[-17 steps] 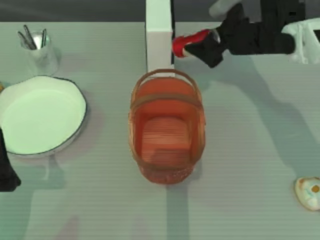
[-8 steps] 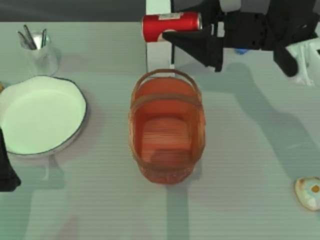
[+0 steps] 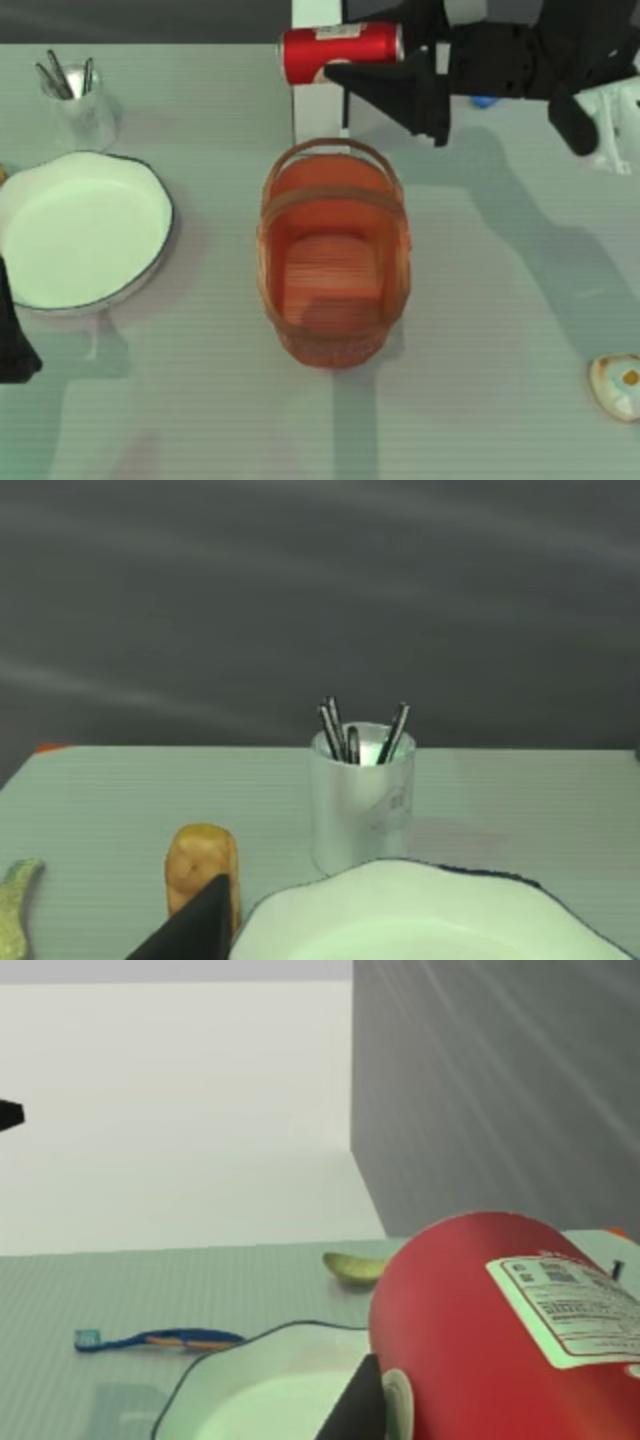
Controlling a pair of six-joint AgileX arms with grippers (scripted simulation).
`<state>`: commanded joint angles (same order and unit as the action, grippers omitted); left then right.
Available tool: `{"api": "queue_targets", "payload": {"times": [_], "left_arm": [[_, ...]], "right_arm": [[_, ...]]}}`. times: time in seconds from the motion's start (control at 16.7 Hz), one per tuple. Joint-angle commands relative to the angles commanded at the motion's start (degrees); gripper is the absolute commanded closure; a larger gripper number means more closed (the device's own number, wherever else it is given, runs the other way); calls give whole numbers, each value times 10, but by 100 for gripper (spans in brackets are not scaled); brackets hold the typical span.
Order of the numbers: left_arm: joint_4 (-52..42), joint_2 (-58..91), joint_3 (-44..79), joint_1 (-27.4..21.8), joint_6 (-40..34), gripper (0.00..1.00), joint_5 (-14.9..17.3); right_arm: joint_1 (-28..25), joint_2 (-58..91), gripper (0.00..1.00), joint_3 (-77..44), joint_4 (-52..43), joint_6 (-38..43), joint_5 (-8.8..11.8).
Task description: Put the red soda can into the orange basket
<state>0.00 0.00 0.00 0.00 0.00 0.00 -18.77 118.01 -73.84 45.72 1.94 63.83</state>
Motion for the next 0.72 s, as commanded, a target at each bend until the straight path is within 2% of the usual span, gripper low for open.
{"api": "queue_targets", "payload": {"times": [0.18, 0.48, 0.72], "left_arm": [[0, 0, 0, 0, 0, 0, 0], [0, 0, 0, 0, 0, 0, 0], [0, 0, 0, 0, 0, 0, 0]], "right_arm": [[-3, 35, 100, 9, 41, -1, 2], [-5, 120, 100, 40, 164, -3, -1], [-5, 137, 100, 48, 182, -3, -2]]}}
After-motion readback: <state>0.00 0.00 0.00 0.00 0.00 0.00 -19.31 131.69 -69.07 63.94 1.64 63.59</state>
